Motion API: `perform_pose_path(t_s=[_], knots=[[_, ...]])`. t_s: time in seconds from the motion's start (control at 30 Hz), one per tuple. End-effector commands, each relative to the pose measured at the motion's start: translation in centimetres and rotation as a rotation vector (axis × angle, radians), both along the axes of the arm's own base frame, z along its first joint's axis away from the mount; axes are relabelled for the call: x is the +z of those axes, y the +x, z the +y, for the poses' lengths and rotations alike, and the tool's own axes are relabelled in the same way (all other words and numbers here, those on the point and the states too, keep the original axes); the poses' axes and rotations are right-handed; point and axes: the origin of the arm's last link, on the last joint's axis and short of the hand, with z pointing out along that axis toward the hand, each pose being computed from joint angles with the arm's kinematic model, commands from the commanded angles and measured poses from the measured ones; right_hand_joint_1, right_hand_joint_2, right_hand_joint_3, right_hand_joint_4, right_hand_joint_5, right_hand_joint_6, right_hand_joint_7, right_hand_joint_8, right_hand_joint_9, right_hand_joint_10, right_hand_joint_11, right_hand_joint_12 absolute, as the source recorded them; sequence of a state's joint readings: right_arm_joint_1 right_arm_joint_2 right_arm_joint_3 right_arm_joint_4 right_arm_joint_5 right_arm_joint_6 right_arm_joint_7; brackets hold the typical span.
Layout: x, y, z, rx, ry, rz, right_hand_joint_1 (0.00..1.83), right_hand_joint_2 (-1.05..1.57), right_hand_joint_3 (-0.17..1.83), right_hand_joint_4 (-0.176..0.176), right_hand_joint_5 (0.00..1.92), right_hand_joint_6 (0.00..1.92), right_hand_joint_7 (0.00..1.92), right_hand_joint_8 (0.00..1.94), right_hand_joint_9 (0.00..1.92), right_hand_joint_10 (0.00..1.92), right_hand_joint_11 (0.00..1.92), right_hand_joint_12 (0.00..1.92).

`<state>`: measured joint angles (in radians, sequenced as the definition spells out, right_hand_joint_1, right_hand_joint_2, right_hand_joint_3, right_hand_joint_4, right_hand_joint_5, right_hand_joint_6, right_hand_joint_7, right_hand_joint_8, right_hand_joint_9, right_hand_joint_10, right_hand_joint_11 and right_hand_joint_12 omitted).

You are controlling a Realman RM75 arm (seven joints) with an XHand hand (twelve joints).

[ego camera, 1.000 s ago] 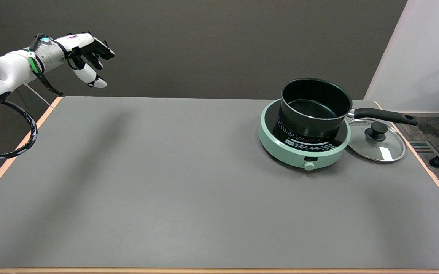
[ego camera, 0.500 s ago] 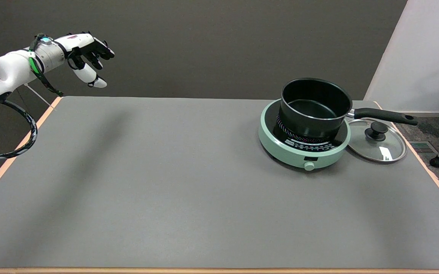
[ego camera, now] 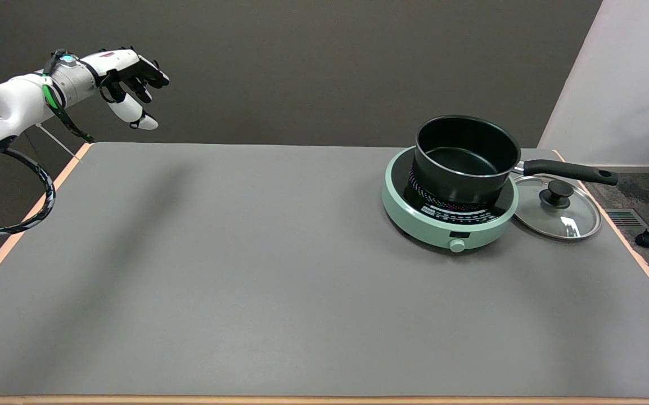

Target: Pick up the pot lid.

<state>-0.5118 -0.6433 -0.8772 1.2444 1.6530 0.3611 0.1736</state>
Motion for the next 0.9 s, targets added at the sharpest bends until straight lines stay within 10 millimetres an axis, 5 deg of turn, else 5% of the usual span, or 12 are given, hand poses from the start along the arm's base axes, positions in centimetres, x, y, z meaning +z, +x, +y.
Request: perform_pose_path(t_s=[0.03, 0.33, 0.43, 0.9], knots=[[1.8, 0.4, -4.3, -0.106, 0.121, -0.169, 0.78, 0.77, 0.80, 0.019, 0.68, 0.55, 0.79, 0.34, 0.69, 0.48, 0.21, 1.24], [3.5, 2.5, -4.0, -0.507, -0.003, 0.391, 0.81, 0.71, 0.94, 0.089, 0.52, 0.37, 0.61, 0.21, 0.56, 0.34, 0.30, 0.77], [4.0, 2.0, -3.7, -0.607, -0.020, 0.496, 0.78, 0.67, 1.03, 0.087, 0.45, 0.29, 0.53, 0.18, 0.50, 0.34, 0.28, 0.70], [3.5, -2.1, -4.0, -0.741, 0.031, 0.522, 0.84, 0.59, 1.03, 0.067, 0.33, 0.15, 0.38, 0.16, 0.40, 0.23, 0.24, 0.52]])
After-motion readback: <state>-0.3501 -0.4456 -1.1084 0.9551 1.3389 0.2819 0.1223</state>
